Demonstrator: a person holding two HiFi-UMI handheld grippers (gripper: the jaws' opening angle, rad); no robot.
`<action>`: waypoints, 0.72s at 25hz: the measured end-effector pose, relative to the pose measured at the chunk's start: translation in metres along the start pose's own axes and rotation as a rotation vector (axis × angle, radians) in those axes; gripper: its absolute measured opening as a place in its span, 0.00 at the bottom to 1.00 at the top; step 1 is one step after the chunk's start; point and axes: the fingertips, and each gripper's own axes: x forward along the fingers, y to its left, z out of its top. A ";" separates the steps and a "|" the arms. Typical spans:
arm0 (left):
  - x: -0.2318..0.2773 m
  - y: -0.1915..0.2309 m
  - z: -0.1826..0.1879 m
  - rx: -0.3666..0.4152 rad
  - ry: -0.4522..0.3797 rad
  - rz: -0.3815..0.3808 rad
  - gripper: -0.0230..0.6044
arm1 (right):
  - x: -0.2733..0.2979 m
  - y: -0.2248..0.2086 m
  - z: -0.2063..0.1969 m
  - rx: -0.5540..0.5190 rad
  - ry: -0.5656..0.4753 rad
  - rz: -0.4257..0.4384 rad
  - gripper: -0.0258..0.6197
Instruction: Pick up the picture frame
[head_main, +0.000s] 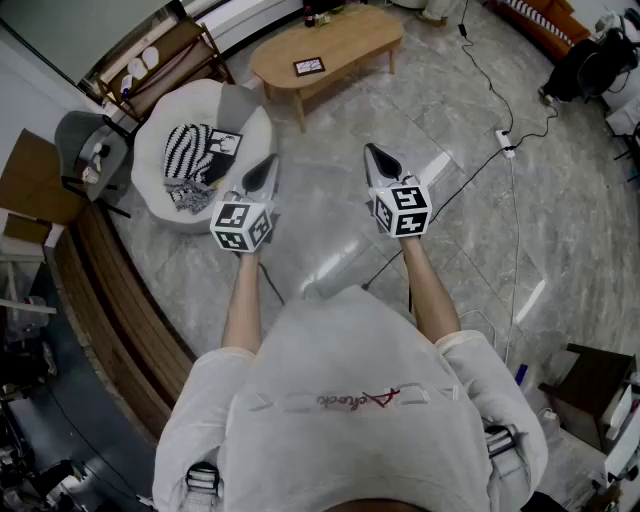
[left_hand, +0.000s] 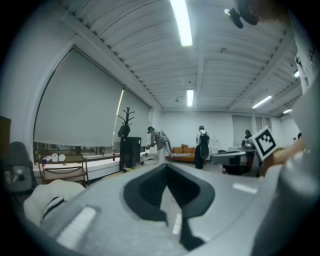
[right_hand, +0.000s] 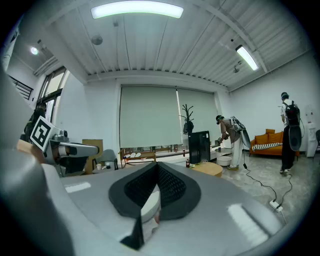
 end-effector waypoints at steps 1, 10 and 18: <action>0.003 -0.001 0.002 0.001 -0.003 0.002 0.04 | 0.001 -0.003 0.000 0.000 0.001 0.001 0.05; 0.010 -0.031 0.006 0.011 -0.009 0.010 0.04 | -0.022 -0.021 -0.001 0.014 -0.016 0.004 0.05; 0.015 -0.059 0.001 0.016 -0.007 0.011 0.04 | -0.043 -0.040 -0.008 0.020 -0.018 0.004 0.05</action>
